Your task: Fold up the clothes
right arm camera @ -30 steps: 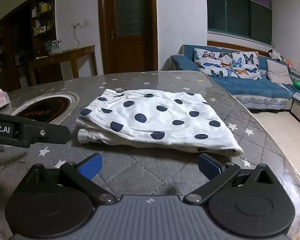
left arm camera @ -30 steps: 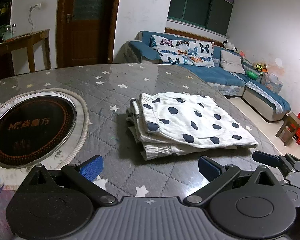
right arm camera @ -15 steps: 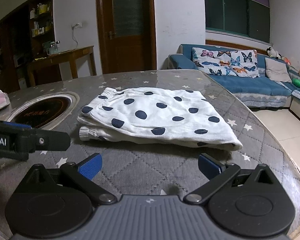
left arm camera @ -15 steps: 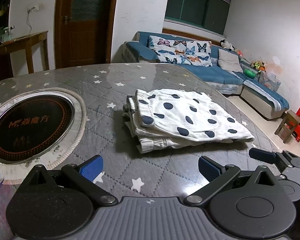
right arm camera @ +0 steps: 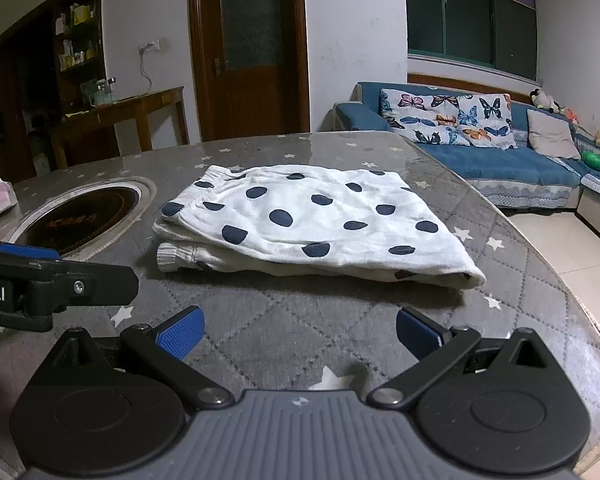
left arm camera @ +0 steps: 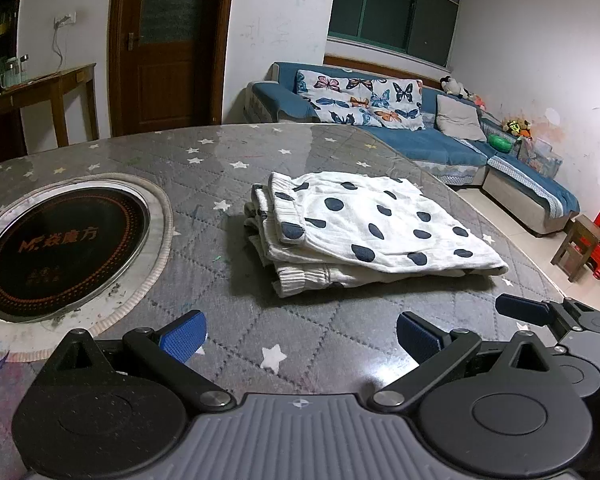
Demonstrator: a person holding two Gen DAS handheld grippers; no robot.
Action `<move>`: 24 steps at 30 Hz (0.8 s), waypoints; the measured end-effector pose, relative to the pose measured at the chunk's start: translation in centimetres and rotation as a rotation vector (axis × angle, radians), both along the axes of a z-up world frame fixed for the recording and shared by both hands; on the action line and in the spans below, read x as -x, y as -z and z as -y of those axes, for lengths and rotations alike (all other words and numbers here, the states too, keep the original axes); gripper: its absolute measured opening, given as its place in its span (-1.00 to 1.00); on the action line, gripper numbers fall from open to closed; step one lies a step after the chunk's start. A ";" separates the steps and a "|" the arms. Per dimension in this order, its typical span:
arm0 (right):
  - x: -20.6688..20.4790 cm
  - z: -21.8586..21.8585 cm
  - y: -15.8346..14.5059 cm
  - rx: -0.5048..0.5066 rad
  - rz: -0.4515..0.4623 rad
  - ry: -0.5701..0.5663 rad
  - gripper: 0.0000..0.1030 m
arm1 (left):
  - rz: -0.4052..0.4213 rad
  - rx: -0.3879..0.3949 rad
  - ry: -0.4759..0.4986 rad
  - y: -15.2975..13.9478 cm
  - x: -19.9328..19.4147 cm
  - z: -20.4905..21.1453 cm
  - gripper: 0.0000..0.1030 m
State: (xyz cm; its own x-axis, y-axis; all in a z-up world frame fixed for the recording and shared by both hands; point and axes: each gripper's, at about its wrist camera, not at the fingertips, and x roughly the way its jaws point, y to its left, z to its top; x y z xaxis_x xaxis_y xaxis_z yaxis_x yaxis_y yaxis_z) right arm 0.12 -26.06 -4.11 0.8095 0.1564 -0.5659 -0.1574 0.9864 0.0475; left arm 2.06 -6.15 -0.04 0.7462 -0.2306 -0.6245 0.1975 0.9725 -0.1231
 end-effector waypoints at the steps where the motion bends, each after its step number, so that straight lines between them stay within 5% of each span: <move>1: 0.0 0.0 0.0 0.001 0.000 0.000 1.00 | 0.000 -0.001 0.001 0.0 0.0 0.1 1.00; 24: -1.3 0.8 0.6 -0.013 -0.016 0.009 1.00 | -0.008 -0.022 0.010 0.2 -1.4 1.1 1.00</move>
State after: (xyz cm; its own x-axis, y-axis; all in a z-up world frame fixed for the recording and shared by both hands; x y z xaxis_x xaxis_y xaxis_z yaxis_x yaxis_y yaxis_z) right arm 1.45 -26.84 -4.70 0.8019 0.1568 -0.5764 -0.1480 0.9870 0.0626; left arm 3.43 -7.29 -0.26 0.7387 -0.2245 -0.6355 0.2067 0.9729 -0.1034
